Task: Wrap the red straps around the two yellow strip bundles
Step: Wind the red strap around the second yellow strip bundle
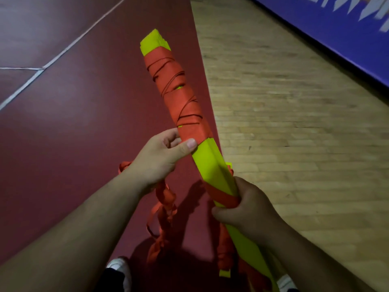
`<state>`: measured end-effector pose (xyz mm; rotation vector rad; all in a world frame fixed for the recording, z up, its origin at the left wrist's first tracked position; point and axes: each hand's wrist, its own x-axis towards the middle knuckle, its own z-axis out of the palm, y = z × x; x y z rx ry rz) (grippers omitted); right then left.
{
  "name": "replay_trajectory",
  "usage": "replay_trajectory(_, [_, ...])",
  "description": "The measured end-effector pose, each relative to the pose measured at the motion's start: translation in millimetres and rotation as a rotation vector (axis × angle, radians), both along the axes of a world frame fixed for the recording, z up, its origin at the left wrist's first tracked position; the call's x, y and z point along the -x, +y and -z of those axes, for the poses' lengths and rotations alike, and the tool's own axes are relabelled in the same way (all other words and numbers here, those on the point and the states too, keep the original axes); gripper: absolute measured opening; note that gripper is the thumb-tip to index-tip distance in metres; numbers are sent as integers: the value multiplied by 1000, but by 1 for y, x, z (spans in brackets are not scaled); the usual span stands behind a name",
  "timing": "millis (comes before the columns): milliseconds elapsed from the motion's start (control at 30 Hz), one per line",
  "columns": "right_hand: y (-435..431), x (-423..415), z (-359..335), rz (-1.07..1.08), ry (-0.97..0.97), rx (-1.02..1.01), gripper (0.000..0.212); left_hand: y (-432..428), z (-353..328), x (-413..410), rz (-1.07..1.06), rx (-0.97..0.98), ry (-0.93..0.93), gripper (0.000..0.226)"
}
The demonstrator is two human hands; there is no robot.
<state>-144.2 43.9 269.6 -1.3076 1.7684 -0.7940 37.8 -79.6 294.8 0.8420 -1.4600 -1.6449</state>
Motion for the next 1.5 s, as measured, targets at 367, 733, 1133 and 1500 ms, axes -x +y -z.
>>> replay_trajectory(367, [5, 3, -9, -340, -595, -210, 61, -3, 13, -19, 333, -127, 171, 72])
replay_trajectory(733, [-2, -13, -11, -117, -127, -86, 75, 8, -4, -4, -44, -69, 82, 23])
replay_trajectory(1133, [-7, -6, -7, -67, -41, -35, 32, -1, 3, -13, 37, 55, 0, 40])
replay_trajectory(1500, [-2, -3, 0, -256, -758, -226, 53, 6, 3, -13, 208, 61, 39, 111])
